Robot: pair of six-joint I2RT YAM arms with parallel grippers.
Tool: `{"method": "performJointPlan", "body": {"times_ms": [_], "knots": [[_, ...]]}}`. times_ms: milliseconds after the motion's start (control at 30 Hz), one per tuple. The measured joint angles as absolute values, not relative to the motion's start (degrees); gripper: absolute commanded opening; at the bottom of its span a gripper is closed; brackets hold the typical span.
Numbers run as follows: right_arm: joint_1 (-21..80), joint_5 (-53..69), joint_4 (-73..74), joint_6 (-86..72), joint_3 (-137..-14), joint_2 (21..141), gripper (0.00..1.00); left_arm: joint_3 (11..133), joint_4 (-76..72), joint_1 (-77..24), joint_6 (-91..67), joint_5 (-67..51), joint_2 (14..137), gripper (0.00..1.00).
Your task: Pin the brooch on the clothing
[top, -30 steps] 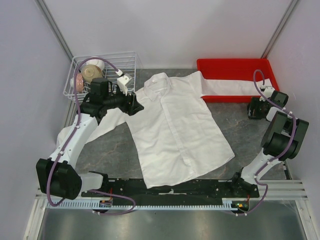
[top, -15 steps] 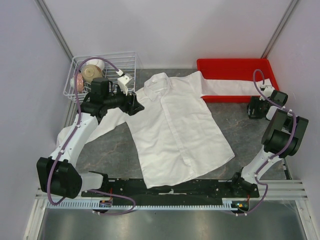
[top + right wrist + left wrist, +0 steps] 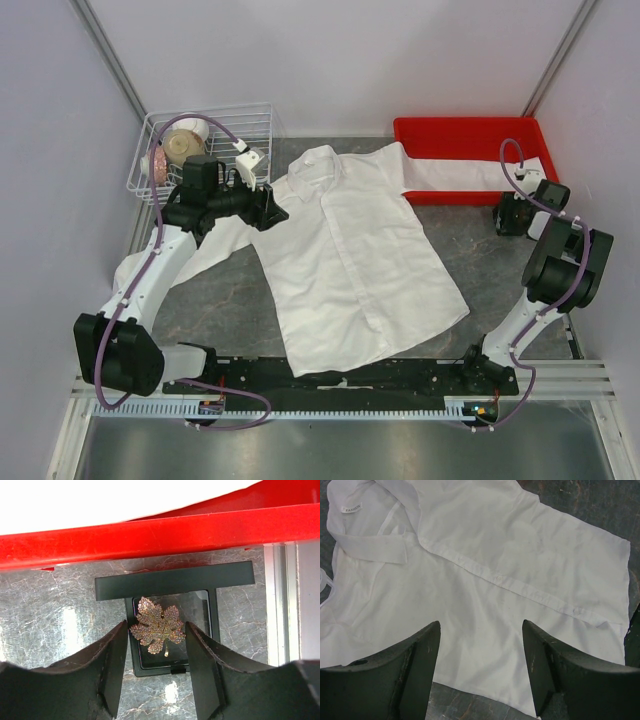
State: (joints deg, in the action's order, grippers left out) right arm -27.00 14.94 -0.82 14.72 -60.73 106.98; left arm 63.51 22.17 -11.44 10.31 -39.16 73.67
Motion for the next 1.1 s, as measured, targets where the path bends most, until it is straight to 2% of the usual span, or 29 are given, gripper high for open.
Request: {"method": "performJointPlan", "body": {"times_ms": [433, 800, 1100], "knots": [[-26.85, 15.22, -1.43, 14.06, -59.4, 105.47, 0.45, 63.51, 22.17, -11.44, 10.31, -39.16, 73.91, 0.72], [-26.85, 16.01, -0.95, 13.58, -59.33, 102.67, 0.44, 63.51, 22.17, -11.44, 10.31, -39.16, 73.91, 0.72], [-26.85, 21.06, 12.58, 18.85, -59.13, 92.99, 0.44, 63.51, 22.9, -11.44, 10.44, -39.16, 73.8, 0.77]]}}
